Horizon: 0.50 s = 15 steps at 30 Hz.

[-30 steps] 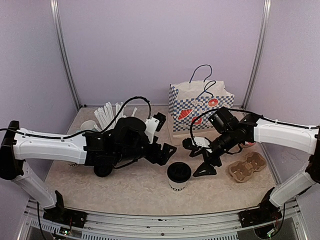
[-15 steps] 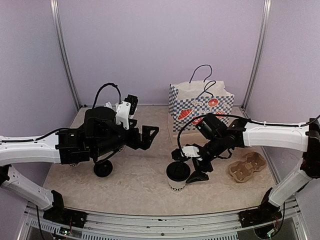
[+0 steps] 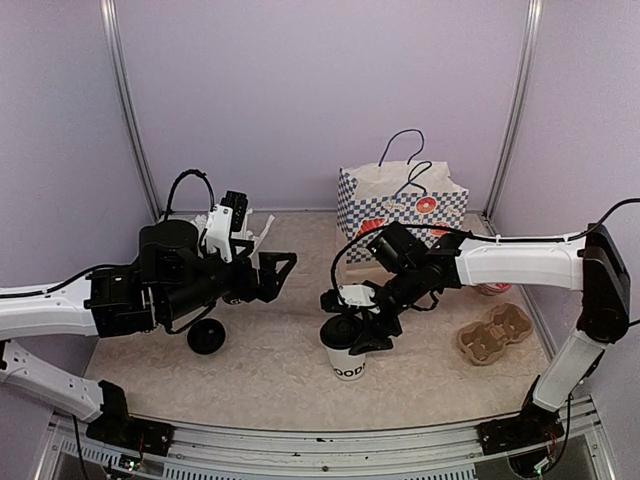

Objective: Pack the takeout coffee

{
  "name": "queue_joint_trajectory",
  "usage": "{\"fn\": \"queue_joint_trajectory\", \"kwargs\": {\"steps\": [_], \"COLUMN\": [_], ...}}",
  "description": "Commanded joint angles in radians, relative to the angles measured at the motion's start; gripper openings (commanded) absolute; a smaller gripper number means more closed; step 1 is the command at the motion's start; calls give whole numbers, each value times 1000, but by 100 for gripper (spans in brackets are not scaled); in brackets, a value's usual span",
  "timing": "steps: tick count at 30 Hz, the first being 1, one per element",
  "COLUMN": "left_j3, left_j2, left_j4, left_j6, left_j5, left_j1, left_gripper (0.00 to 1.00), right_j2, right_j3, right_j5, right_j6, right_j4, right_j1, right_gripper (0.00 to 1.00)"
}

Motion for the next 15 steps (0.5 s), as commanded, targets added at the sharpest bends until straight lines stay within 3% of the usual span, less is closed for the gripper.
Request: {"fn": "queue_joint_trajectory", "kwargs": {"steps": [1,7,12,15], "left_j3": [-33,-41,-24,11], "left_j2": [-20,18,73,112], "left_j4": [7,-12,-12,-56], "left_j6": [-17,-43,-72,-90], "left_j5": [-36,-42,29,53], "left_j1": [0,33,58,59], "left_gripper": [99,99,98,97], "right_j2": [-36,-119,-138,-168], "right_j3": [-14,-122,-145,-134], "right_j5": [53,230,130,88], "right_j6": [17,29,44,44], "right_j4": [50,190,157,110], "right_j1": [16,28,28,27], "right_gripper": [82,83,99,99]}}
